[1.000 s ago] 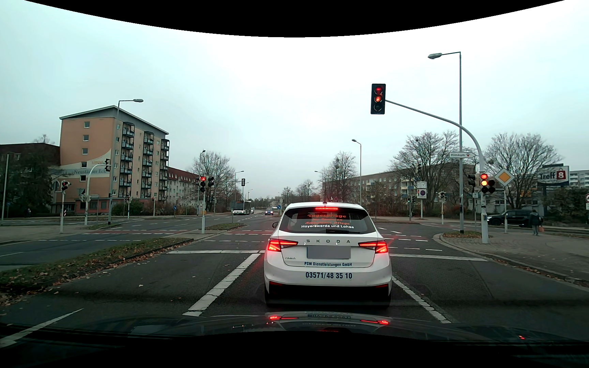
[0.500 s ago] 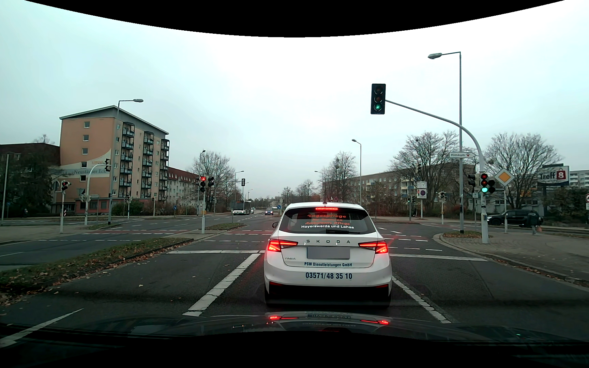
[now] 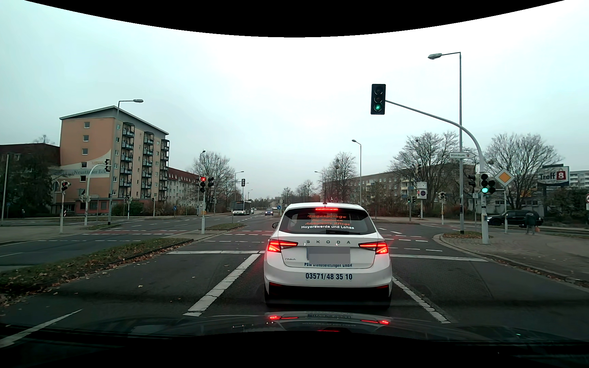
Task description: Follow the waypoints while adhering to traffic rules and regulations
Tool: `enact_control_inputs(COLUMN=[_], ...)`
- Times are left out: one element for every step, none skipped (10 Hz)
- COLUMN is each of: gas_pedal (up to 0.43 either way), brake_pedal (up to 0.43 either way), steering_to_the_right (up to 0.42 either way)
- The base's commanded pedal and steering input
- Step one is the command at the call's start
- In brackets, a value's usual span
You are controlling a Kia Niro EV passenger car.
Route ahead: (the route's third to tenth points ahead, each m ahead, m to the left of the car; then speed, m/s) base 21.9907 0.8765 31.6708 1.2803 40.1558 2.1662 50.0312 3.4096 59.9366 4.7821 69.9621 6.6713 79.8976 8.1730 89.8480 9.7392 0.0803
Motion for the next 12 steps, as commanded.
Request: enact_control_inputs(gas_pedal=[0.000, 0.000, 0.000, 0.000, 0.000, 0.000, 0.000, 0.000, 0.000, 0.067, 0.169, 0.209], brake_pedal=[0.104, 0.104, 0.098, 0.085, 0.018, 0.000, 0.000, 0.000, 0.000, 0.000, 0.000, 0.000], steering_to_the_right=[-0.005, -0.005, -0.005, -0.005, -0.005, -0.005, -0.005, -0.005, -0.005, -0.005, -0.005, -0.005])
